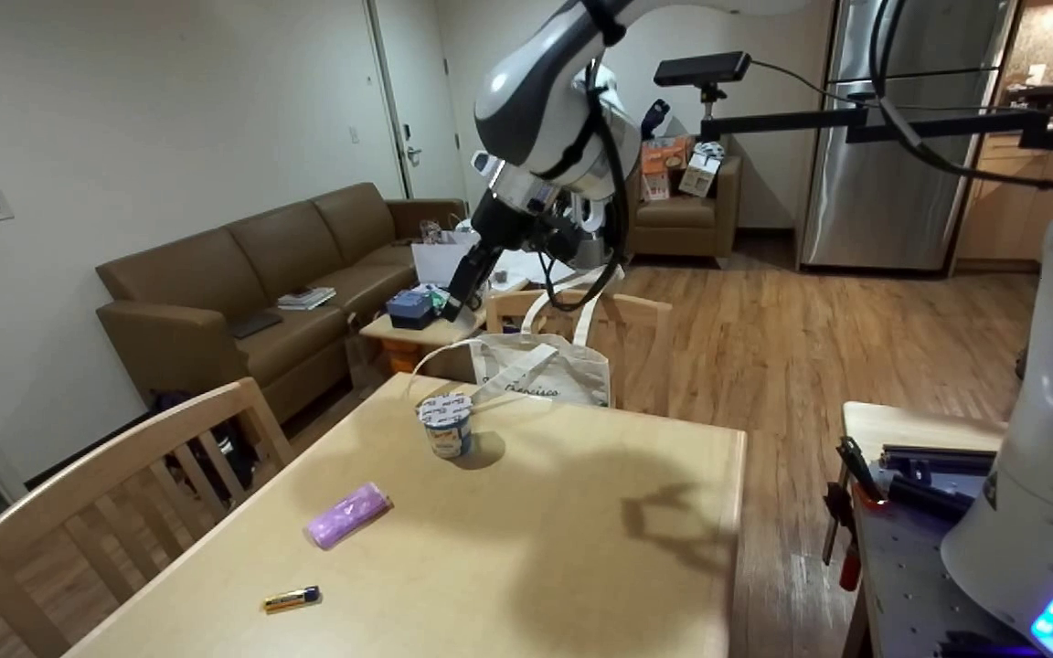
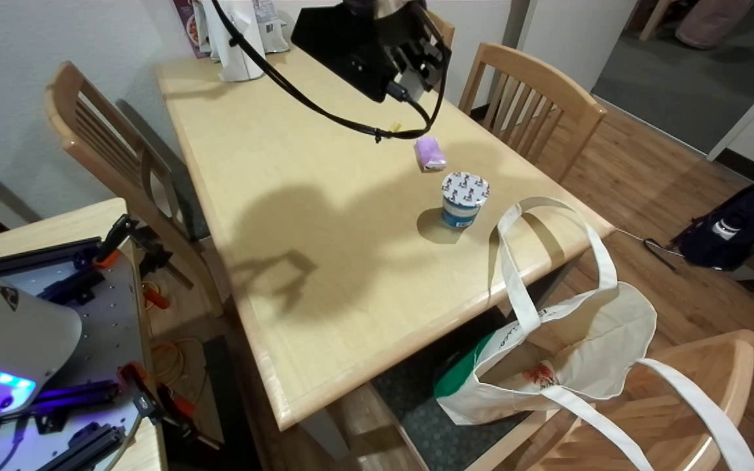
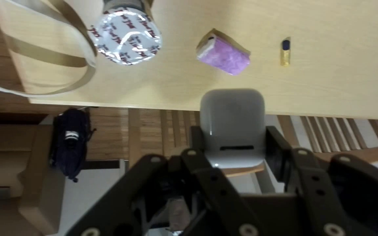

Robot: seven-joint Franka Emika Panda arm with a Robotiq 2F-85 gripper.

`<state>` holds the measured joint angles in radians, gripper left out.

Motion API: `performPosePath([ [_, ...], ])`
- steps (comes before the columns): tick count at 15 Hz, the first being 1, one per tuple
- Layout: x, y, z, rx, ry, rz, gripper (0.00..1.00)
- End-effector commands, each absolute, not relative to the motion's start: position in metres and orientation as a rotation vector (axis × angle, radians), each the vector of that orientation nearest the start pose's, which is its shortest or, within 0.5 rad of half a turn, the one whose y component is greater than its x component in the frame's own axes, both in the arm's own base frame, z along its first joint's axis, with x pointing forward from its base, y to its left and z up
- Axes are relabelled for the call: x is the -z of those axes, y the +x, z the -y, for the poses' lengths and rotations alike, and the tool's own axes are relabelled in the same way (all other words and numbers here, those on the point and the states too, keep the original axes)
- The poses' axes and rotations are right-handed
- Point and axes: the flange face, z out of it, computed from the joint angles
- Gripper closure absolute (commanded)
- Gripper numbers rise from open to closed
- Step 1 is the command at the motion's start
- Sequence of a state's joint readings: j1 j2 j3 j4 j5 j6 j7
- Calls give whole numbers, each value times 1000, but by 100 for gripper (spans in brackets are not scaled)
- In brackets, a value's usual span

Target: Place the white object on top of the yoghurt container

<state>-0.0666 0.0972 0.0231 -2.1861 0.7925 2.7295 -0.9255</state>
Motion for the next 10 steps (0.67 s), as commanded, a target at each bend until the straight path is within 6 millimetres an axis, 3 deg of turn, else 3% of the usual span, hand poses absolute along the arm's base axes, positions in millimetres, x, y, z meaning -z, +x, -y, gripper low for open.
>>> performPosePath([
  [1, -376, 585, 64, 837, -2955, 253, 77],
  [3, -367, 593, 79, 731, -3065, 317, 77],
  [4, -384, 600, 69, 699, -3058, 313, 77],
  [5, -370, 586, 74, 740, -3033, 318, 52],
  [8, -381, 597, 67, 717, -3052, 324, 52],
  [9, -376, 597, 71, 677, -3146, 275, 77],
  [10, -372, 598, 81, 611, -3214, 311, 77],
])
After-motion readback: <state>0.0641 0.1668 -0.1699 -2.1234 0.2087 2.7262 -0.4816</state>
